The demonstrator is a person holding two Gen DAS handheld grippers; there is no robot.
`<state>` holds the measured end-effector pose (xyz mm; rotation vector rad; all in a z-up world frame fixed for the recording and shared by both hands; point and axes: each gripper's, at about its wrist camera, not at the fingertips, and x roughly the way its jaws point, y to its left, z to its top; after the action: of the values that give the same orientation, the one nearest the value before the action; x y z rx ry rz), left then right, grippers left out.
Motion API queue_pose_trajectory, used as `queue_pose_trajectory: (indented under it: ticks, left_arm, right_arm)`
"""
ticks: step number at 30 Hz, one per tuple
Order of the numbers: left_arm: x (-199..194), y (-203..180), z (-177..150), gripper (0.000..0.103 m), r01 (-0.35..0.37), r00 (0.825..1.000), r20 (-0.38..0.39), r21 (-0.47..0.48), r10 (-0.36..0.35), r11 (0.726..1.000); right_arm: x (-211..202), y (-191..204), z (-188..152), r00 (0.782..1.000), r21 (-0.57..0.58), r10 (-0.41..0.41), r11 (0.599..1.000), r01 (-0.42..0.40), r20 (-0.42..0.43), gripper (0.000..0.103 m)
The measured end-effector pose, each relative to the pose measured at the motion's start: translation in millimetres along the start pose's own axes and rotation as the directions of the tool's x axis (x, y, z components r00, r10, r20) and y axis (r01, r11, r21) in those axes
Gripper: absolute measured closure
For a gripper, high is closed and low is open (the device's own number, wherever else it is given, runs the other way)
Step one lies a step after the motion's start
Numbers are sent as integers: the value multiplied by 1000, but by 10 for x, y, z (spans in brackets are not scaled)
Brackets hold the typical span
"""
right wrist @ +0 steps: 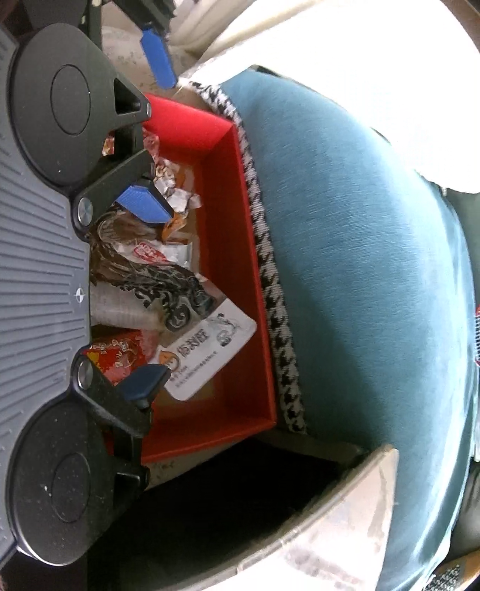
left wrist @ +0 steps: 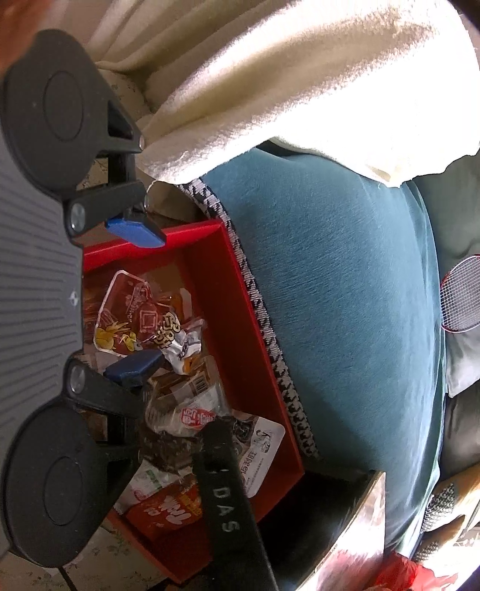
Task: Organize snacks
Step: 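Withdraw both open tools from the red box toward the remaining packets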
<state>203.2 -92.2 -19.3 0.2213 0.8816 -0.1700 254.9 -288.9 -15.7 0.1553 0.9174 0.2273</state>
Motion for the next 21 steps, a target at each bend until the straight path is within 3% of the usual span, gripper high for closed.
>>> queue_pose_trajectory:
  ticks: [13, 21]
  left_arm:
    - [-354, -42, -129, 45, 21, 1000, 17, 12, -22, 1000]
    - [-525, 119, -386, 42, 49, 998, -32, -39, -51, 998]
  right_arm:
    - [-473, 120, -322, 1000, -43, -9, 999, 9, -2, 14]
    - [-613, 114, -610, 998, -56, -29, 998, 26, -54, 13]
